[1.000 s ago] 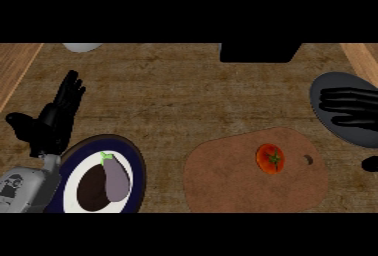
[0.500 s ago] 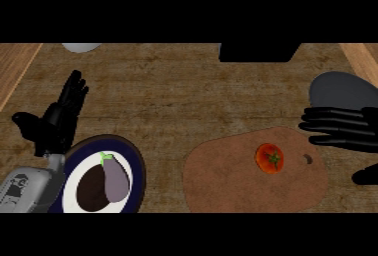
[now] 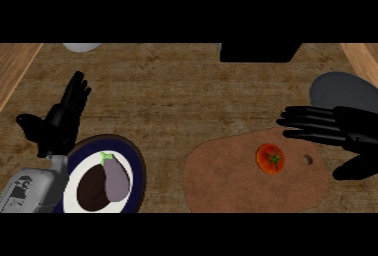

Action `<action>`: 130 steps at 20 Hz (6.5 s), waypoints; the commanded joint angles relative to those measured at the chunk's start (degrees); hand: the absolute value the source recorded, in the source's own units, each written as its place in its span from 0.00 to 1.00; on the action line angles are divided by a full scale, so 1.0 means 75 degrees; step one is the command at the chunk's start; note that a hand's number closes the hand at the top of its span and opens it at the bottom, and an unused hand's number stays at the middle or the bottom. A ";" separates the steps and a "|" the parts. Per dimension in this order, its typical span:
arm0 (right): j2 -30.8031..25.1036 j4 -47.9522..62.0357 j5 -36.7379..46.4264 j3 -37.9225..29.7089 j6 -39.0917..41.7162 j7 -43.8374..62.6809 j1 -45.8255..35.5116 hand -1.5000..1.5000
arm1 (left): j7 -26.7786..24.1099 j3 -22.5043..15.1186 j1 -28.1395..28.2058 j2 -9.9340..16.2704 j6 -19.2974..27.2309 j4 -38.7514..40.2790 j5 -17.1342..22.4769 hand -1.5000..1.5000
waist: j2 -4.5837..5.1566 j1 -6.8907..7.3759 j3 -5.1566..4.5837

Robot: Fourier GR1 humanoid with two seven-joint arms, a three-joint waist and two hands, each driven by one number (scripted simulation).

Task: Pick the tomato from the cutting board and place it in the pan

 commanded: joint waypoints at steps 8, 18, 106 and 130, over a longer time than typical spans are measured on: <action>0.0664 0.0794 0.1539 0.0628 0.0147 -0.0692 -0.0218 0.00 | 0.0079 0.0254 0.0163 -0.0136 -0.0276 -0.0210 -0.0290 0.50 | -0.0002 0.0013 0.0002; 0.0863 -0.0008 0.3071 0.0517 -0.0448 0.0070 0.0297 0.00 | 0.0346 0.0715 -0.0136 -0.0265 -0.0591 0.0012 -0.0348 0.50 | -0.0015 -0.0073 0.0000; 0.1871 0.5485 0.2383 -0.6822 -0.2585 0.1799 -0.0956 1.00 | 0.0204 0.1369 -0.0007 -0.1101 -0.1526 -0.0295 -0.1286 0.50 | 0.0164 0.0479 0.0042; 0.1471 0.9944 0.1974 -0.7362 -0.1287 0.0104 -0.2629 0.00 | 0.0439 0.1283 -0.0457 -0.1200 -0.1516 -0.0171 -0.1335 0.50 | 0.0285 0.0556 0.0094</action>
